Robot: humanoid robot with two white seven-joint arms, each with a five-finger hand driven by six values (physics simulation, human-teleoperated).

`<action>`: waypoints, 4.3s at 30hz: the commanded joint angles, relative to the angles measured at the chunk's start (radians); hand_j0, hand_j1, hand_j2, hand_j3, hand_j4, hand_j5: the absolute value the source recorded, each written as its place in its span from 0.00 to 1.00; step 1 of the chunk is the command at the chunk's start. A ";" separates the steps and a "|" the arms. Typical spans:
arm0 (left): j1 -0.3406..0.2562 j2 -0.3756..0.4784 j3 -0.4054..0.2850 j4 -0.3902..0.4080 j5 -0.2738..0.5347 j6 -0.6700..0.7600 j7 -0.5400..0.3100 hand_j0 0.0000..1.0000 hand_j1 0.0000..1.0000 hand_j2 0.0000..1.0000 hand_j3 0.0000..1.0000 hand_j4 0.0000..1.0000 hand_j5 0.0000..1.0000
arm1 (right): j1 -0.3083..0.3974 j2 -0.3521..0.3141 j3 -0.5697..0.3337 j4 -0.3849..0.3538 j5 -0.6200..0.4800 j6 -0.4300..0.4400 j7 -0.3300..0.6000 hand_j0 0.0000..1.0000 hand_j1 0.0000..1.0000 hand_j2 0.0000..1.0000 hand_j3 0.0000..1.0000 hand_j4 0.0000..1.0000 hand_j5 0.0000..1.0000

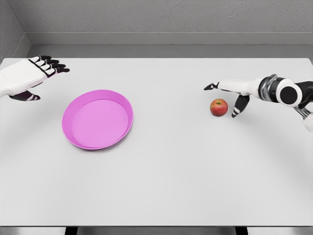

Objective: Put the apple on the plate with both arms

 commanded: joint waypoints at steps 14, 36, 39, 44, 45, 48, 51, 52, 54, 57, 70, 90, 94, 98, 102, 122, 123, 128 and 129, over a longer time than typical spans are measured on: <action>0.000 -0.003 -0.002 0.006 0.005 0.001 -0.002 1.00 1.00 1.00 1.00 1.00 1.00 | 0.002 0.001 0.036 0.003 -0.001 0.021 0.003 0.89 0.89 0.89 0.89 0.89 0.89; 0.000 -0.006 -0.001 0.009 0.010 0.001 0.001 1.00 1.00 1.00 1.00 1.00 1.00 | 0.002 -0.002 0.038 -0.014 -0.001 0.014 0.010 0.47 0.47 0.47 0.47 0.47 0.47; 0.002 -0.006 -0.001 0.009 0.010 0.001 0.001 1.00 1.00 1.00 1.00 1.00 1.00 | 0.000 -0.007 0.030 -0.016 -0.001 0.010 0.010 0.47 0.47 0.47 0.47 0.47 0.47; 0.002 -0.006 -0.003 0.009 0.010 0.001 0.001 1.00 1.00 1.00 1.00 1.00 1.00 | -0.002 -0.025 -0.013 -0.080 -0.002 0.011 0.010 0.46 0.46 0.46 0.46 0.46 0.46; 0.002 -0.006 -0.003 0.009 0.010 0.001 0.001 1.00 1.00 1.00 1.00 1.00 1.00 | -0.002 -0.027 -0.023 -0.092 -0.002 0.013 0.010 0.46 0.46 0.46 0.46 0.46 0.46; 0.002 -0.006 -0.003 0.009 0.011 0.001 0.001 1.00 1.00 1.00 1.00 1.00 1.00 | 0.000 -0.035 -0.045 -0.141 -0.002 0.016 0.010 0.47 0.47 0.47 0.47 0.47 0.47; 0.002 -0.007 -0.003 0.009 0.010 0.001 0.001 1.00 1.00 1.00 1.00 1.00 1.00 | 0.000 -0.038 -0.065 -0.193 -0.002 0.019 0.010 0.47 0.47 0.47 0.47 0.47 0.47; 0.000 -0.007 -0.003 0.009 0.010 0.001 0.001 1.00 1.00 1.00 1.00 1.00 1.00 | 0.000 -0.038 -0.065 -0.209 -0.002 0.019 0.010 0.47 0.47 0.47 0.47 0.47 0.47; 0.000 -0.007 -0.001 0.010 0.010 0.001 0.001 1.00 1.00 1.00 1.00 1.00 1.00 | 0.002 -0.033 -0.065 -0.221 -0.004 0.017 0.010 0.47 0.47 0.47 0.47 0.47 0.47; 0.000 -0.007 -0.003 0.009 0.010 0.001 0.001 1.00 1.00 1.00 1.00 1.00 1.00 | 0.008 -0.024 -0.065 -0.259 -0.004 0.019 0.010 0.47 0.47 0.47 0.47 0.47 0.47; 0.002 -0.006 -0.001 0.009 0.010 0.001 0.001 1.00 1.00 1.00 1.00 1.00 1.00 | 0.031 0.077 -0.051 -0.281 -0.007 0.021 0.010 0.47 0.47 0.47 0.47 0.47 0.47; 0.002 -0.007 -0.001 0.008 0.010 0.001 0.001 1.00 1.00 1.00 1.00 1.00 1.00 | 0.037 0.117 -0.026 -0.279 -0.004 0.077 0.010 1.00 1.00 1.00 1.00 1.00 1.00; 0.003 -0.010 -0.001 0.006 0.006 0.001 -0.002 1.00 1.00 1.00 1.00 1.00 1.00 | 0.041 -0.073 -0.137 -0.278 -0.004 0.070 0.010 1.00 1.00 1.00 1.00 1.00 1.00; 0.003 -0.009 0.005 0.003 0.006 0.001 -0.003 1.00 1.00 1.00 1.00 1.00 1.00 | 0.103 -0.188 -0.302 -0.267 -0.004 0.039 0.010 1.00 1.00 1.00 1.00 1.00 1.00; 0.000 -0.085 -0.005 -0.058 0.010 0.001 -0.086 1.00 1.00 1.00 1.00 1.00 1.00 | 0.166 -0.262 -0.395 -0.269 -0.004 -0.027 0.010 1.00 1.00 1.00 1.00 1.00 1.00; -0.206 -0.474 -0.319 -0.181 -0.004 0.001 -0.387 1.00 1.00 1.00 1.00 1.00 1.00 | 0.313 -0.248 -0.520 -0.282 -0.005 -0.038 0.010 1.00 1.00 1.00 1.00 1.00 1.00; -0.209 -0.497 -0.319 -0.139 -0.006 0.001 -0.387 1.00 1.00 1.00 1.00 1.00 1.00 | 0.314 -0.239 -0.520 -0.282 -0.005 -0.038 0.010 1.00 1.00 1.00 1.00 1.00 1.00; -0.259 -0.556 -0.327 0.002 -0.078 0.001 -0.374 1.00 1.00 1.00 1.00 1.00 1.00 | 0.314 -0.239 -0.520 -0.281 -0.005 -0.038 0.010 1.00 1.00 1.00 1.00 1.00 1.00; -0.259 -0.566 -0.327 0.011 -0.092 0.001 -0.374 1.00 1.00 1.00 1.00 1.00 1.00 | 0.314 -0.239 -0.520 -0.281 -0.005 -0.038 0.010 1.00 1.00 1.00 1.00 1.00 1.00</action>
